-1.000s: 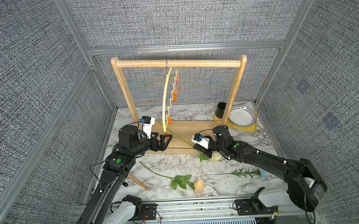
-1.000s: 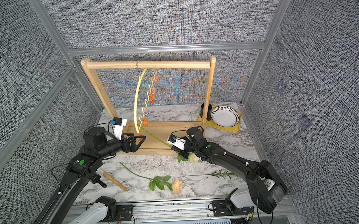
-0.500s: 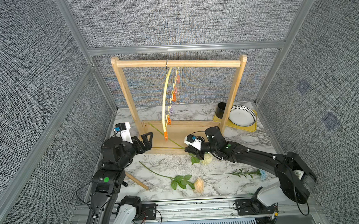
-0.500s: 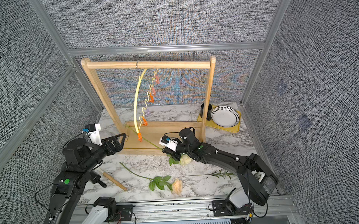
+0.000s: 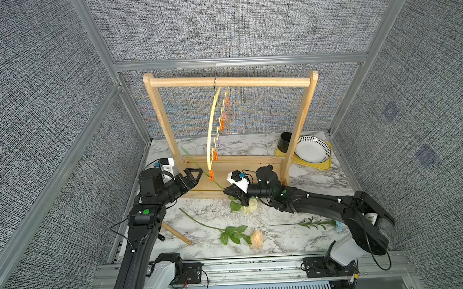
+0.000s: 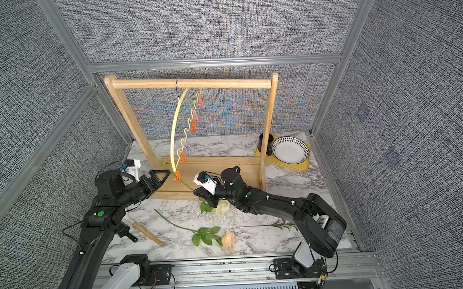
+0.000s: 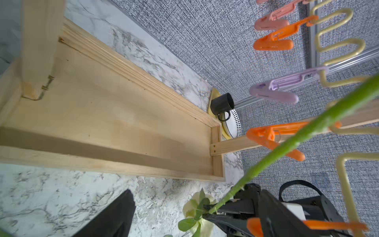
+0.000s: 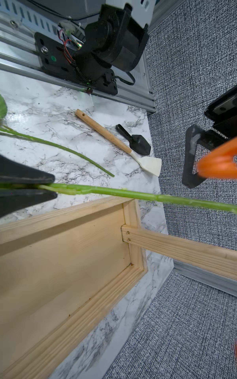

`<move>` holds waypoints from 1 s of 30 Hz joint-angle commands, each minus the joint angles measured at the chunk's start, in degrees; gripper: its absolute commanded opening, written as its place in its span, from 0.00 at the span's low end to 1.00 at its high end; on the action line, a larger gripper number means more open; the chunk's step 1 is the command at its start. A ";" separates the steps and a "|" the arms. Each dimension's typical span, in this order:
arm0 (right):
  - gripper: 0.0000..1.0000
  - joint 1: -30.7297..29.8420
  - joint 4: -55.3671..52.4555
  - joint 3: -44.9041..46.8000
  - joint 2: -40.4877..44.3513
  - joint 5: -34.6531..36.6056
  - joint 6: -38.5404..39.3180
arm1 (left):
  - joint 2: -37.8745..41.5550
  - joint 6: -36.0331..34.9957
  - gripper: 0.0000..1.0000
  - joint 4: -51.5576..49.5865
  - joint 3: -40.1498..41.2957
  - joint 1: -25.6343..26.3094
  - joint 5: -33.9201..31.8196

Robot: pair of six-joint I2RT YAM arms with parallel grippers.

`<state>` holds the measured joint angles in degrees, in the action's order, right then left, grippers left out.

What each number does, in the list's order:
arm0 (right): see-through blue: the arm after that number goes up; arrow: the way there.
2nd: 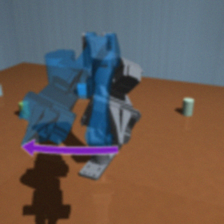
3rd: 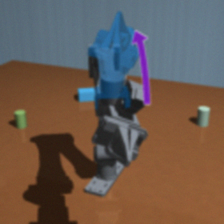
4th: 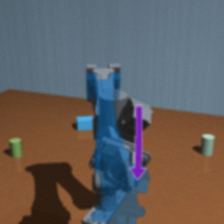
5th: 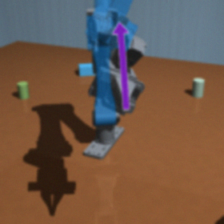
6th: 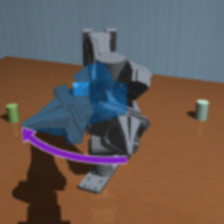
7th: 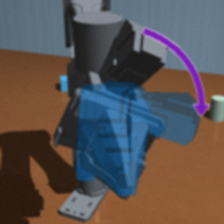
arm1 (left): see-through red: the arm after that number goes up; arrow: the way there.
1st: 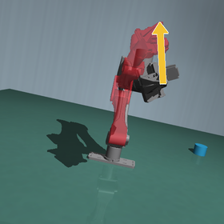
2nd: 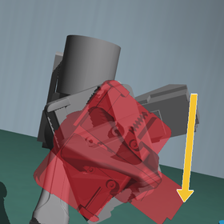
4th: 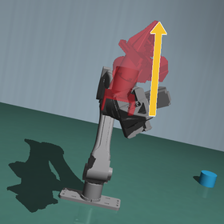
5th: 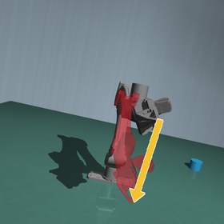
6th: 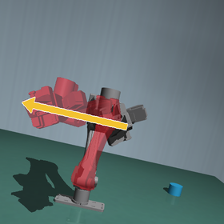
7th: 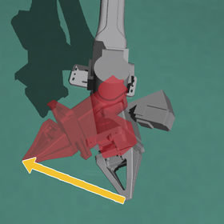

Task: Dry the flowers on a clothes hanger
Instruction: Pick up the flower at the center of the board.

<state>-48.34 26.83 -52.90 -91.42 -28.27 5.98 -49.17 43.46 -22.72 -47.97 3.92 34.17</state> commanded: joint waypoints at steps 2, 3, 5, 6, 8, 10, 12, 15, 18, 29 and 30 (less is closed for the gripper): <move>0.06 -0.40 3.42 -2.22 -0.78 -0.74 -1.62 | -1.24 -0.88 0.89 2.25 -0.44 -0.12 5.25; 0.06 -0.43 3.33 -2.76 -1.07 -1.06 -1.75 | -1.48 -1.14 0.88 2.33 -0.59 -0.09 5.82; 0.06 -0.44 3.32 -3.71 -1.69 -1.89 -2.33 | -2.04 -2.06 0.84 2.12 -0.81 -0.12 6.82; 0.06 -0.63 3.27 -4.23 -2.12 -2.13 -2.53 | -2.29 -2.61 0.82 2.07 -0.90 -0.10 7.15; 0.06 -0.87 3.23 -5.13 -2.87 -2.48 -2.98 | -2.90 -3.41 0.79 1.66 -1.12 -0.06 7.74; 0.06 -1.29 3.18 -5.99 -3.69 -2.68 -3.72 | -3.42 -4.32 0.75 1.19 -1.34 -0.10 7.83; 0.06 -1.71 3.47 -6.72 -4.38 -2.96 -4.53 | -3.97 -4.90 0.71 1.27 -1.51 -0.11 8.39; 0.06 -2.15 3.87 -8.09 -5.64 -3.25 -5.93 | -5.01 -6.72 0.64 1.03 -1.89 -0.14 9.41; 0.06 -2.50 4.11 -9.42 -6.56 -3.03 -6.83 | -6.13 -8.63 0.47 0.16 -2.69 -0.08 9.98; 0.29 -2.64 3.91 -8.70 -5.20 -3.45 -4.09 | -8.21 -14.91 0.02 -1.22 -6.58 -0.08 13.15; 0.33 -2.56 3.56 -8.18 -4.42 -3.45 -2.90 | -7.98 -15.83 0.02 -1.89 -7.00 -0.07 12.72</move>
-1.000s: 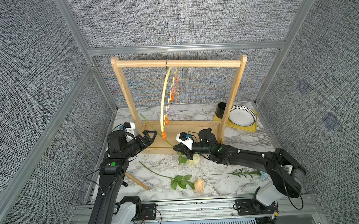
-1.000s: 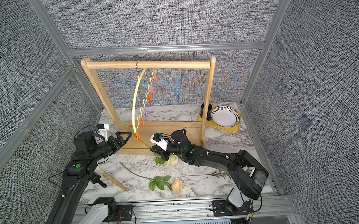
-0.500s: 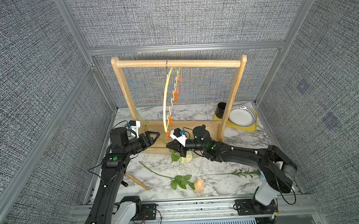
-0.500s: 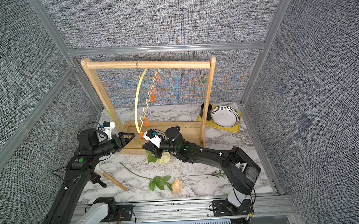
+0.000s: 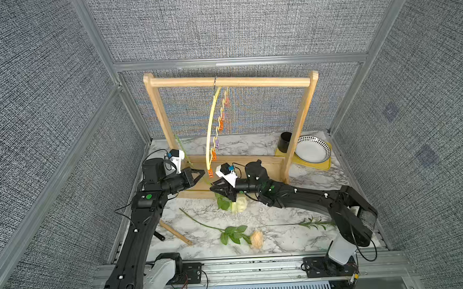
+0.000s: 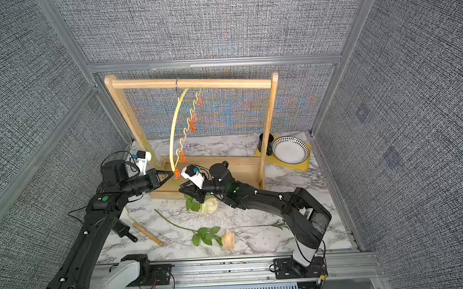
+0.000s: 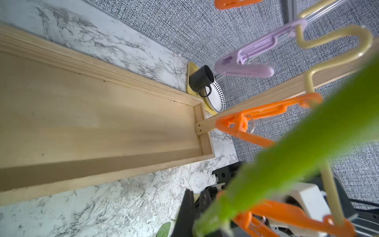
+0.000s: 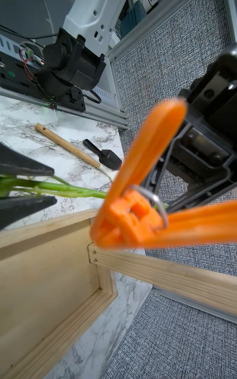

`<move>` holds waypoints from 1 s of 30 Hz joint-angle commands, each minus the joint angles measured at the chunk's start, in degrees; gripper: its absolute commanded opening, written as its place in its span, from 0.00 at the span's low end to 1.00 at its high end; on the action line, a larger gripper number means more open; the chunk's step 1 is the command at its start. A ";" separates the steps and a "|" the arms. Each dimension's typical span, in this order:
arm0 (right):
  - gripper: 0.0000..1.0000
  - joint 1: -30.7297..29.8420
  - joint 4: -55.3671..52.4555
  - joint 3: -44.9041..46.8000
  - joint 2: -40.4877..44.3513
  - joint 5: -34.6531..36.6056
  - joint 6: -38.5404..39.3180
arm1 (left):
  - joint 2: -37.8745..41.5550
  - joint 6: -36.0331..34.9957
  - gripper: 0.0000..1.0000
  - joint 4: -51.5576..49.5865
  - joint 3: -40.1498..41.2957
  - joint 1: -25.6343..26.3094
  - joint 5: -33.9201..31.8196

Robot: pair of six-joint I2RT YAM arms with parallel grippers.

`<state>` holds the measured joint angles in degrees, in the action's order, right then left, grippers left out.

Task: Dry the flowers on a clothes hanger
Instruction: Pick up the flower at the center of the board.

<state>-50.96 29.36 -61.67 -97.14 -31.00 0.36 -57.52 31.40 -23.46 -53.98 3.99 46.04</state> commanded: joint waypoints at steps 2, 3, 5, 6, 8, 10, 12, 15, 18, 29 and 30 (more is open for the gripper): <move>0.41 0.33 -0.12 1.89 3.26 -1.70 5.18 | 1.03 -5.13 0.02 -2.04 -1.63 -0.16 -0.54; 0.46 0.63 -0.91 2.56 4.43 -2.48 6.37 | 1.33 -5.67 0.02 -2.42 -1.89 -0.15 -1.57; 0.61 1.33 -2.76 3.83 6.76 -3.53 8.57 | 2.11 -6.69 0.02 -2.80 -2.18 -0.08 -3.17; 0.64 1.84 -3.80 4.46 7.94 -4.16 9.77 | 2.44 -7.38 0.02 -2.88 -2.35 -0.08 -3.89; 0.65 2.63 -6.81 4.80 9.97 -4.61 12.61 | 3.06 -8.78 0.02 -2.87 -2.53 -0.12 -4.29; 0.66 3.24 -8.66 4.97 11.64 -4.42 15.32 | 3.42 -10.42 0.02 -2.99 -2.71 -0.08 -4.44; 0.69 3.88 -8.58 4.87 12.56 -3.27 16.57 | 3.79 -11.96 0.02 -3.40 -2.83 -0.11 -5.23; 0.70 4.96 -8.71 2.64 12.03 -2.97 17.44 | 3.99 -13.05 0.02 -3.26 -2.71 -0.15 -6.29; 0.70 5.26 -8.89 -0.41 10.15 -3.25 18.28 | 3.65 -14.24 0.02 -3.11 -3.11 -0.13 -6.86; 0.70 3.89 -6.73 -8.61 4.13 -4.31 16.64 | 1.47 -14.92 0.02 -2.86 -5.14 -0.14 -8.95; 0.70 3.63 -6.41 -8.89 3.75 -4.24 16.30 | 1.32 -14.88 0.02 -2.86 -5.18 -0.18 -9.02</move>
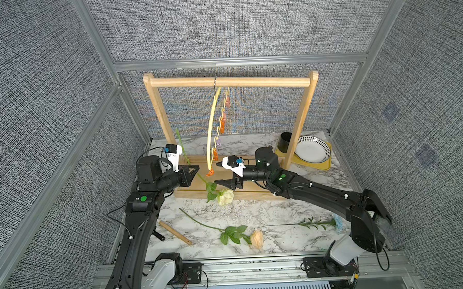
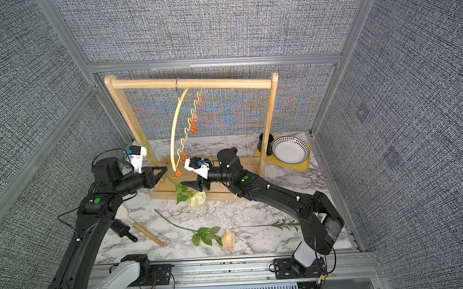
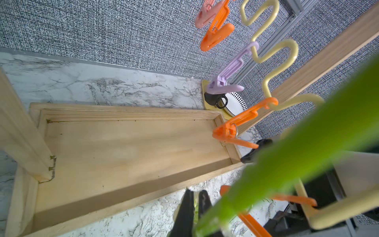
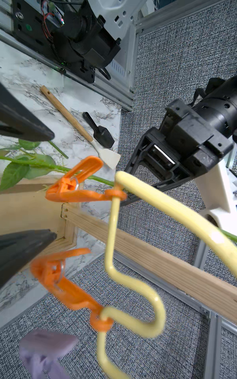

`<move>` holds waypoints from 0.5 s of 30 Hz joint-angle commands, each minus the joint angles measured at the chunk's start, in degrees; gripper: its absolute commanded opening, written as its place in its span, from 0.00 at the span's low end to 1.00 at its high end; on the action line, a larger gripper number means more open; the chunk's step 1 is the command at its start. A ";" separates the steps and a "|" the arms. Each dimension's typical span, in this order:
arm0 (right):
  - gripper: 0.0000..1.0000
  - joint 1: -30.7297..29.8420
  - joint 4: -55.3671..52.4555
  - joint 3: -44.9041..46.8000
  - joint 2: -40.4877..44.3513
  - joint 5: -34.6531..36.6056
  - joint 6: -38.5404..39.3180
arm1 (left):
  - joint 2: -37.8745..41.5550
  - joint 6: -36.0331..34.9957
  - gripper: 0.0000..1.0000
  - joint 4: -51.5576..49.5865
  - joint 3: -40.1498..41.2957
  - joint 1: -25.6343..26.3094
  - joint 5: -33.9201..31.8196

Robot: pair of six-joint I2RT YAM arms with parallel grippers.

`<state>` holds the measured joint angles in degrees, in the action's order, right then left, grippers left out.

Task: Dry the flowers on a clothes hanger
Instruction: Pick up the flower at the center of the board, then open the clamp at the hanger.

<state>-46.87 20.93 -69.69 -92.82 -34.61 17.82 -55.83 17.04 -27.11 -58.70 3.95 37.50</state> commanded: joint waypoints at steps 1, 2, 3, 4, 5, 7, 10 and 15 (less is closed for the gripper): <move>0.70 -0.65 2.42 -1.09 -0.72 -0.56 -1.38 | -0.49 -0.44 0.02 0.83 -0.50 -0.09 -0.52; 0.69 -0.85 2.67 -1.36 -1.01 -0.47 -1.68 | -0.56 -0.36 0.02 0.87 -0.55 -0.06 -0.62; 0.69 -1.04 2.88 -1.49 -1.22 -0.25 -1.85 | -0.55 -0.26 0.02 0.84 -0.54 -0.08 -0.67; 0.67 -1.16 3.26 -1.66 -1.36 0.41 -2.23 | -0.59 -0.04 0.02 0.86 -0.59 -0.10 -0.82; 0.66 -1.20 3.57 -1.68 -1.57 1.13 -2.54 | -0.58 0.06 0.02 0.83 -0.54 -0.10 -0.83; 0.60 -1.22 4.06 -1.68 -1.57 2.19 -2.90 | -0.48 0.24 0.02 0.99 -0.45 -0.10 -0.98; 0.51 -1.26 4.63 -1.75 -1.66 3.10 -3.79 | -0.37 0.30 0.02 1.02 -0.44 -0.07 -1.08; 0.47 -1.29 5.74 -1.94 -1.84 2.81 -5.34 | -0.41 0.52 0.02 1.33 -0.37 -0.07 -1.20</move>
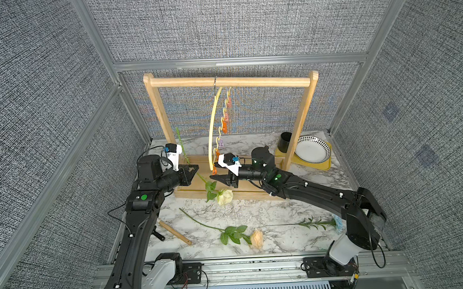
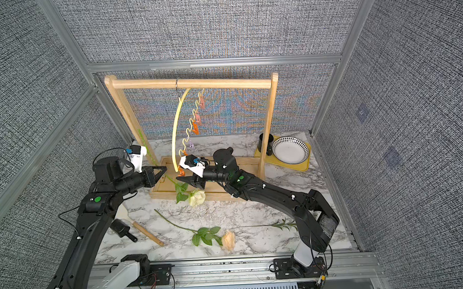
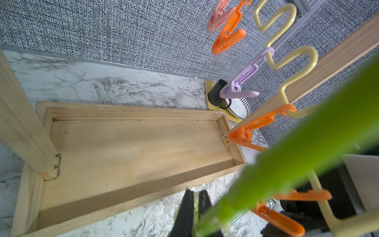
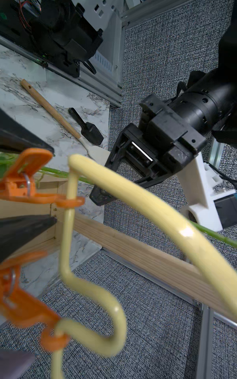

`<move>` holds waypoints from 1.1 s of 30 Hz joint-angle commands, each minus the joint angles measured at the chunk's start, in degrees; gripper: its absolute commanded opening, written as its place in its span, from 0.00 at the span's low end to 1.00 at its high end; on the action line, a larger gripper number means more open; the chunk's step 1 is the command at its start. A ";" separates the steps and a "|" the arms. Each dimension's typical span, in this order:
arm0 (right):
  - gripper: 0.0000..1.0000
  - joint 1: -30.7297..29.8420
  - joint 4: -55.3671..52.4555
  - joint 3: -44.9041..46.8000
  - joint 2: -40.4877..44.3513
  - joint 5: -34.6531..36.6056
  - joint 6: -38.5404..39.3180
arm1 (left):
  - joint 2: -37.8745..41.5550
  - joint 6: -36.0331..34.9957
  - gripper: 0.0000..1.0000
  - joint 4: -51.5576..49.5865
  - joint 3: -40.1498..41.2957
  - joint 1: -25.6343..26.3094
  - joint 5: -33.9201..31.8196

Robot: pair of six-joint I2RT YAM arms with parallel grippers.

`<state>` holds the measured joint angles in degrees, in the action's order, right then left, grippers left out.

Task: Dry the flowers on a clothes hanger
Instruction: Open the clamp at the hanger.

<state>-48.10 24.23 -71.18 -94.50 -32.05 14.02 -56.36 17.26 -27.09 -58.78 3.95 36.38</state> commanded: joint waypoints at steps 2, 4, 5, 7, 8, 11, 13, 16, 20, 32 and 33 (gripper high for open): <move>0.45 -0.07 2.40 -0.62 -0.29 0.32 -1.80 | 0.12 0.28 0.02 1.33 -0.30 -0.08 0.00; 0.45 -0.07 2.49 -0.76 -0.26 0.33 -2.14 | 0.02 0.27 0.02 1.30 -0.22 -0.05 0.05; 0.45 -0.07 2.49 -0.85 -0.34 0.32 -2.28 | 0.02 0.27 0.02 1.30 -0.26 -0.03 0.10; 0.45 -0.07 2.01 -1.28 -0.47 0.09 -2.25 | 0.02 0.27 0.02 1.34 -0.28 -0.03 0.24; 0.46 -0.06 1.67 -1.57 -0.58 0.05 -2.11 | 0.02 0.24 0.02 1.35 -0.28 -0.07 0.23; 0.45 -0.12 0.89 -2.25 -0.74 -0.79 -1.84 | -0.15 0.23 0.02 1.35 -0.34 -0.07 0.45; 0.45 -0.17 0.42 -2.67 -0.94 -1.19 -1.69 | -0.29 0.27 0.02 1.47 -0.34 -0.05 0.66; 0.40 -0.08 -0.64 -3.24 -1.20 -1.37 -1.20 | -0.36 0.30 0.02 1.60 -0.40 -0.08 1.00; 0.34 -0.13 -1.54 -3.69 -1.34 -1.41 -0.68 | -0.59 0.17 0.02 1.59 -0.54 0.00 1.37; 0.28 -1.01 -2.12 -6.08 -2.00 1.07 -5.58 | 0.37 3.19 0.02 6.56 0.04 -0.06 -0.67; 0.28 -1.11 -1.56 -6.01 -2.00 0.98 -6.26 | 0.50 4.41 0.02 8.09 0.73 -0.08 -0.57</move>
<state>-48.99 21.65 -76.62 -96.42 -31.88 10.61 -56.18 18.90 -23.86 -58.81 3.97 36.10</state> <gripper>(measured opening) 0.283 0.095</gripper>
